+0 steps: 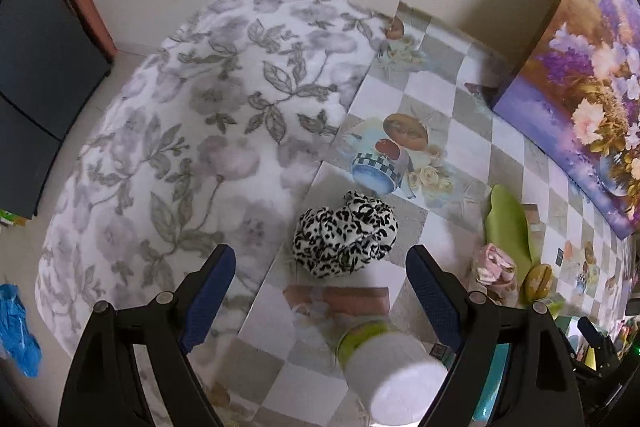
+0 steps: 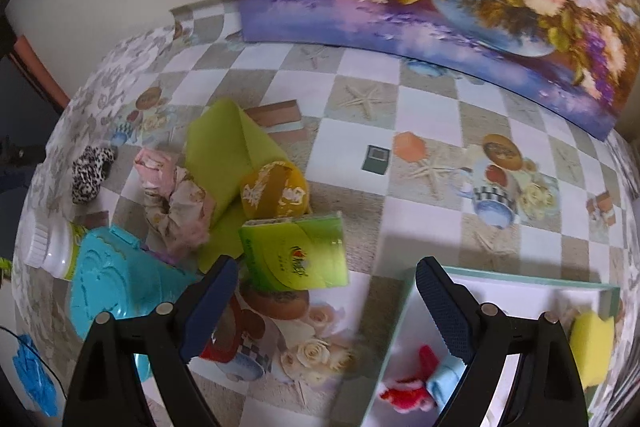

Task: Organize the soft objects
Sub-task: 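Grasp the leopard-print scrunchie with the left tool while the right tool grasps the green tissue pack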

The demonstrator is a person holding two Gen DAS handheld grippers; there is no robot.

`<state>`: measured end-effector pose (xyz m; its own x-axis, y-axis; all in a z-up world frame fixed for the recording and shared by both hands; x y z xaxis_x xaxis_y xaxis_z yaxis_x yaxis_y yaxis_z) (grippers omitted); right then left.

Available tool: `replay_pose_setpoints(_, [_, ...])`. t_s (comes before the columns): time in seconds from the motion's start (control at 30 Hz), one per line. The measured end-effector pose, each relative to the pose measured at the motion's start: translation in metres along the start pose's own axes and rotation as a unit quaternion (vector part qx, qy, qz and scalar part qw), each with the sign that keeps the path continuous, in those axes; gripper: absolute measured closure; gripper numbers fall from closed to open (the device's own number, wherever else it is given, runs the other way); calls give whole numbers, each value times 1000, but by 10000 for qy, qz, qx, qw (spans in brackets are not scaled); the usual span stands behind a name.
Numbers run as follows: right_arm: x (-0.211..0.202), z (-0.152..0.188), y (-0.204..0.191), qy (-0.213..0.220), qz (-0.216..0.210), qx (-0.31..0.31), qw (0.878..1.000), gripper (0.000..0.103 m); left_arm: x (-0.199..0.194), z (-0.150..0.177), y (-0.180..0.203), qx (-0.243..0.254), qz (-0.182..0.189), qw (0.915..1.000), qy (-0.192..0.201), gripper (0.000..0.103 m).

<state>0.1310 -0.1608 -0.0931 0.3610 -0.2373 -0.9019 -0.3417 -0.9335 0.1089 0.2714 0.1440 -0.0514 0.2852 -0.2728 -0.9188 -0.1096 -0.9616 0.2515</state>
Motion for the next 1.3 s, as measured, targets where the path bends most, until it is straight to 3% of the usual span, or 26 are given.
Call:
replay_pose_setpoints(0.43, [20,0,-8,-156,-253,85,9995,12,57,-10,-7,-43,80,9983,-572,16])
replay_pose_setpoints(0.7, [26,-1,-8,-211,-562,257,9979,16,76,-9,-5,-214,297,9969,-699,26])
replay_pose_setpoints(0.83, [27,-1,-8,-231,-634,298,9973,17,83,-7,0,-230,411,9959,-769,39])
replay_pose_setpoints(1.13, [33,2,-7,-332,-794,349,9957,32,85,-7,2,-254,523,9955,-742,59])
replay_pose_setpoints(1.3, [33,2,-9,-322,-799,309,9958,33,82,-6,-4,-347,552,9956,-675,69])
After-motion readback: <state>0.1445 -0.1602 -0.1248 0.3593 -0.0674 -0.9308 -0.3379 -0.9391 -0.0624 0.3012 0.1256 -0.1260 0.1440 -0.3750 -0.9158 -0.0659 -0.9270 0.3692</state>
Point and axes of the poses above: each gripper's, at about its wrist camera, not at the fingertips, and x roughly the way its jaws point, y to its right, z to its underside, the point moved 5 cm from there along x, roughly the way its jaws point, and after that the axes turned 11 degrees about z, right-handed, at the moved point
